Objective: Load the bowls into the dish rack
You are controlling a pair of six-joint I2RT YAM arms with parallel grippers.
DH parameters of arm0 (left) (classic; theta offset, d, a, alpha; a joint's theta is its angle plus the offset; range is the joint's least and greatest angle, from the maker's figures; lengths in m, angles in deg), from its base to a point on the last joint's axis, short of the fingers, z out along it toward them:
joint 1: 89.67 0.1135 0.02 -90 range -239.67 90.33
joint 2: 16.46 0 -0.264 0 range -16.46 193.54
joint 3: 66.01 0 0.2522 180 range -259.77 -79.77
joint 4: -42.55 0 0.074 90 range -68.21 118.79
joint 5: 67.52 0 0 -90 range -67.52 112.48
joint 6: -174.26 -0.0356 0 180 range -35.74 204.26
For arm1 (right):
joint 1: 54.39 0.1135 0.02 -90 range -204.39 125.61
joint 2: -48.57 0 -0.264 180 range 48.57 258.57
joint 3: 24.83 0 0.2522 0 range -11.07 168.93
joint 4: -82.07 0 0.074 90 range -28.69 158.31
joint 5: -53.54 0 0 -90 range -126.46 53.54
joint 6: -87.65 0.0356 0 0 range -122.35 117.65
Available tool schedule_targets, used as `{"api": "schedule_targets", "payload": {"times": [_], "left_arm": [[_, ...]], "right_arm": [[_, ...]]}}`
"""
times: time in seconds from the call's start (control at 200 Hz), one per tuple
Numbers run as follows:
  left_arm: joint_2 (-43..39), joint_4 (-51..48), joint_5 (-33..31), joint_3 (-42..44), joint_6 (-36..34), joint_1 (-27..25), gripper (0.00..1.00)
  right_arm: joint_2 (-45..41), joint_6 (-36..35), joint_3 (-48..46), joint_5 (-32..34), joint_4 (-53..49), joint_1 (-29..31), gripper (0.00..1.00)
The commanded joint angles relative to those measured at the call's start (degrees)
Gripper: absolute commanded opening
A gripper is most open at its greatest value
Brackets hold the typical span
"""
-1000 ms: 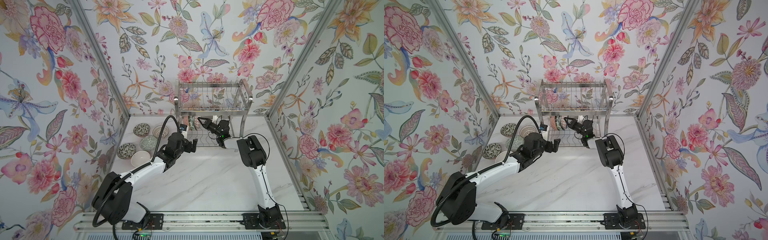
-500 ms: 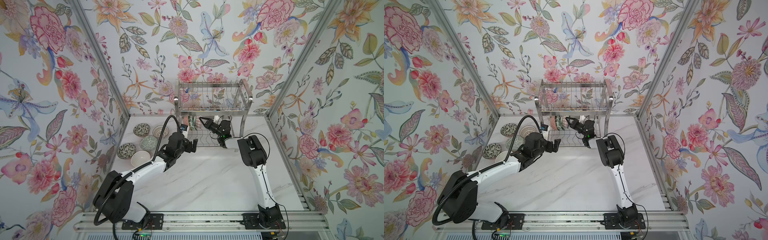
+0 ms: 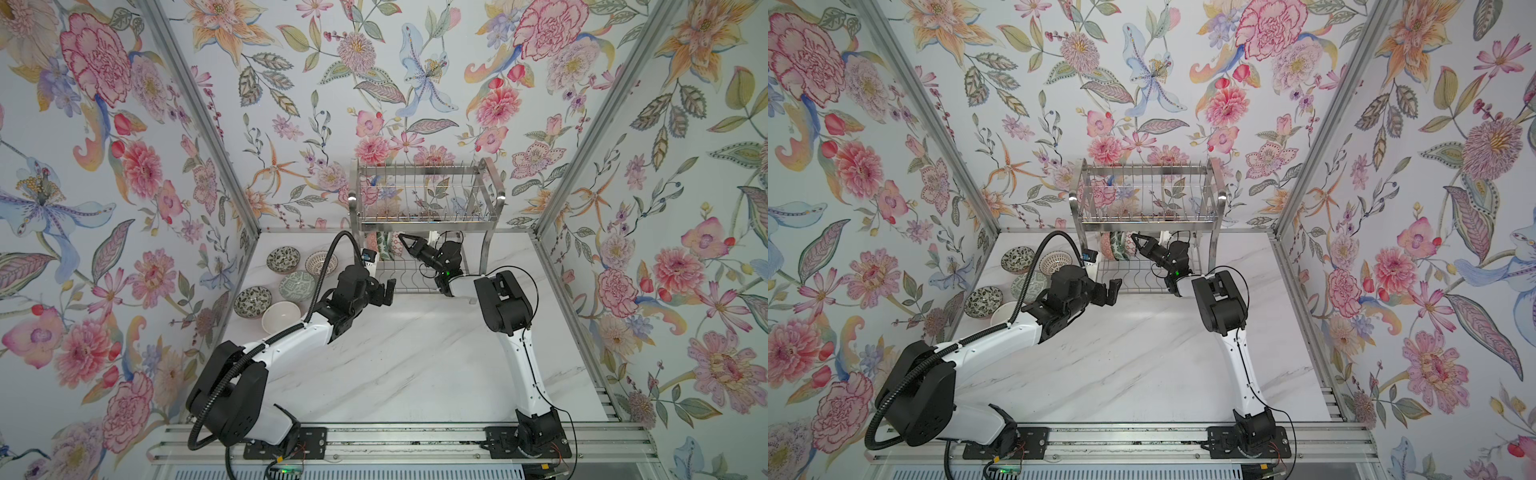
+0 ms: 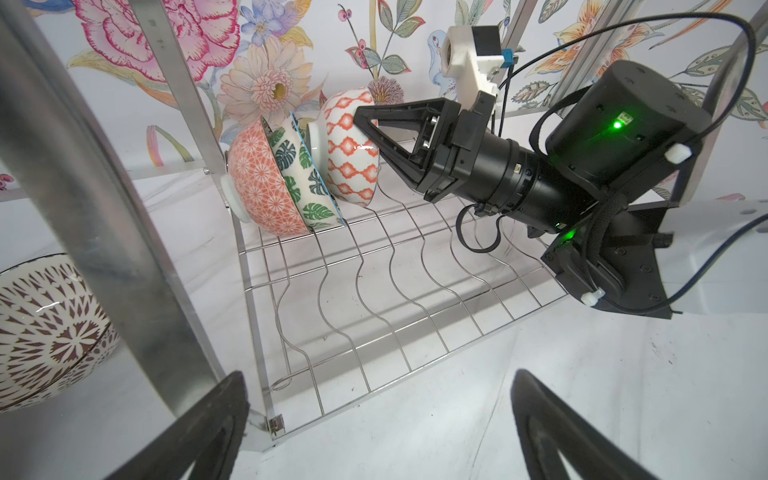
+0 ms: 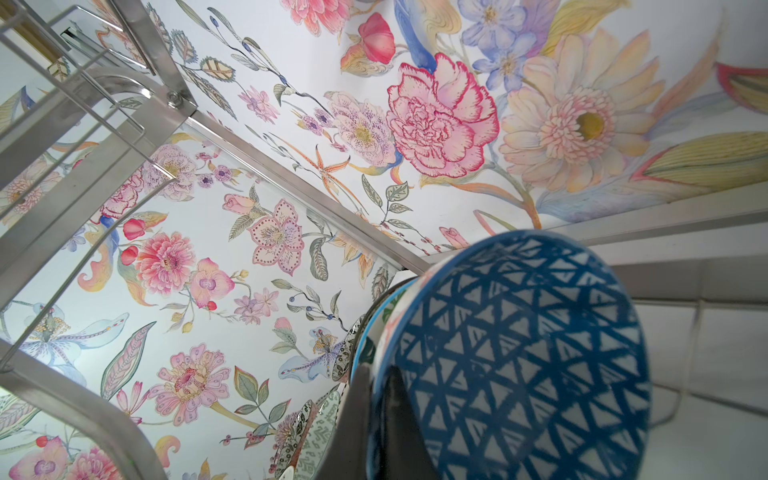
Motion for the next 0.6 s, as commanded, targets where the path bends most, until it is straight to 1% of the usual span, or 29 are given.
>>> {"api": "schedule_targets", "payload": {"times": [0.0,0.21,0.595], "left_arm": [[0.24,-0.46,-0.69,-1.4,-1.04,-0.7,0.99],[0.22,-0.56,-0.84,-1.29,-1.3,-0.9,0.99],[0.32,-0.7,-1.85,-1.4,-2.12,-0.98,0.99]], "right_arm": [[0.29,1.01,1.6,-0.95,5.19,0.63,0.0],[0.31,2.75,1.52,-1.05,7.28,0.89,0.0],[1.56,2.46,1.65,-0.42,5.83,0.68,0.0]]}}
